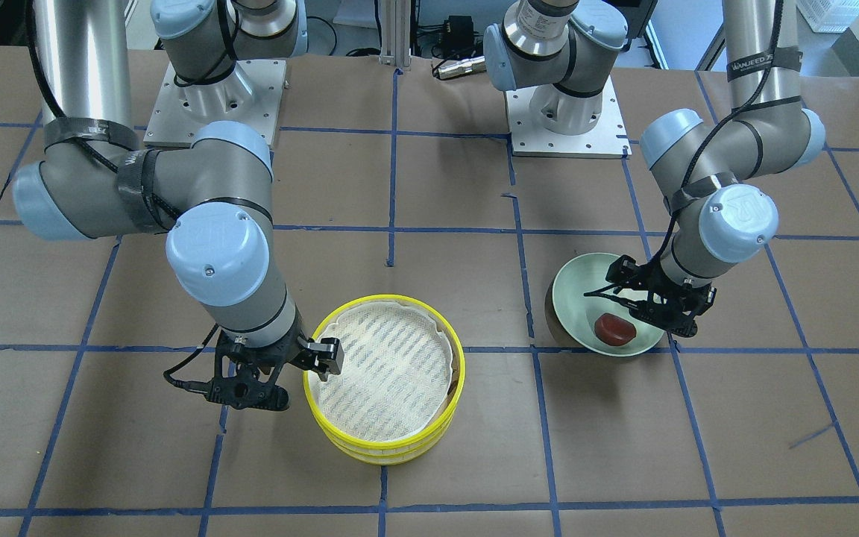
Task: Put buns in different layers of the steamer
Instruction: 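Grasp white bun with left gripper while right gripper grips top tier rim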
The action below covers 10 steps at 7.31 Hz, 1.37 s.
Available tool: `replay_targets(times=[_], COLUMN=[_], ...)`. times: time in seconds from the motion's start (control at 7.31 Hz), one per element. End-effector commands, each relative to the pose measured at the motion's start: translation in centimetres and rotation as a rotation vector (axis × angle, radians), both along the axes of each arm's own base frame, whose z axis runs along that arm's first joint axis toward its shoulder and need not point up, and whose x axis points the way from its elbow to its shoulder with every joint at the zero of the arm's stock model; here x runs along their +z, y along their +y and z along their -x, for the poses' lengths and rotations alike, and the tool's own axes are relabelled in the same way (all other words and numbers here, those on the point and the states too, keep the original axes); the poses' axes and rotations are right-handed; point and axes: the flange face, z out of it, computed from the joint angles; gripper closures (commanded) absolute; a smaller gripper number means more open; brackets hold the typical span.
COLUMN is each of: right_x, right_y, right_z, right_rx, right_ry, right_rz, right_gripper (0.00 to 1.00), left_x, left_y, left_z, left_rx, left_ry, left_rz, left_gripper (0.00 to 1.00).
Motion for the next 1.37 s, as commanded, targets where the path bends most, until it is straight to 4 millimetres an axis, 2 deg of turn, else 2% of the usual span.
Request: replay_targets(times=[0.0, 0.14, 0.27, 0.55, 0.68, 0.96, 1.09, 1.23], right_x=[-0.8, -0.7, -0.4, -0.3, 0.7, 4.1, 5.3, 6.0], right_y=[0.3, 0.3, 0.3, 0.5, 1.1, 2.5, 2.5, 1.9], right_z=[-0.5, -0.4, -0.3, 0.1, 0.2, 0.8, 2.7, 6.6], right_rx=[-0.008, 0.0, -0.001, 0.001, 0.006, 0.026, 0.088, 0.065], right_ry=[-0.034, -0.026, -0.021, 0.003, 0.005, 0.01, 0.017, 0.058], right_rz=[-0.025, -0.023, -0.016, -0.022, -0.04, -0.061, -0.048, -0.055], right_gripper=[0.61, 0.71, 0.81, 0.86, 0.87, 0.87, 0.87, 0.87], left_x=[-0.8, -0.8, -0.8, -1.2, -1.8, -2.0, -1.7, -1.0], left_y=[0.2, 0.2, 0.3, 0.6, 1.2, 1.4, 1.3, 1.0], left_z=[-0.2, -0.4, -0.4, -0.2, 0.0, 0.1, 0.2, 0.2], left_rx=[-0.016, -0.002, 0.014, 0.066, 0.085, 0.105, 0.113, 0.17], left_ry=[-0.016, -0.021, -0.022, -0.025, -0.022, -0.015, -0.007, -0.014], left_rz=[-0.028, -0.029, -0.029, -0.033, -0.046, -0.046, -0.032, -0.003], left_gripper=[0.0, 0.07, 0.21, 0.44, 0.59, 0.84, 0.95, 0.97])
